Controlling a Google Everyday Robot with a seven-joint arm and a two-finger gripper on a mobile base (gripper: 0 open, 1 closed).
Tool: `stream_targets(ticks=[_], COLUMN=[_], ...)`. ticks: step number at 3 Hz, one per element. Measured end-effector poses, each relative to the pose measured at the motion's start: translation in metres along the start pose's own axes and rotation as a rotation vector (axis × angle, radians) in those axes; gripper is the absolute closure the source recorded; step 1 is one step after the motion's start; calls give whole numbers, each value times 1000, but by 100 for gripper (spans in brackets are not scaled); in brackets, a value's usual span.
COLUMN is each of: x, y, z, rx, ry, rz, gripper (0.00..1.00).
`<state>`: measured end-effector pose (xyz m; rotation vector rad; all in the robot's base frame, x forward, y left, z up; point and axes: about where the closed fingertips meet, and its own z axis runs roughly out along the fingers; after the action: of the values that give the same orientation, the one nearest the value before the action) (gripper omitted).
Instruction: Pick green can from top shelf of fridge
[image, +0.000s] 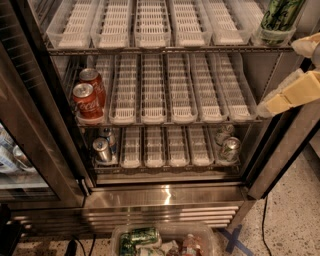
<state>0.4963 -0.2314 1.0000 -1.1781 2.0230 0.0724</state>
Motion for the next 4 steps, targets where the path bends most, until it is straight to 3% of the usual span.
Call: stream_targets(ticks=[3,4], x=[-30,-38], y=[-27,-36], z=[4,-3], rx=[292,402], ry=[-308,-381], rz=[93,170], gripper=[0,0])
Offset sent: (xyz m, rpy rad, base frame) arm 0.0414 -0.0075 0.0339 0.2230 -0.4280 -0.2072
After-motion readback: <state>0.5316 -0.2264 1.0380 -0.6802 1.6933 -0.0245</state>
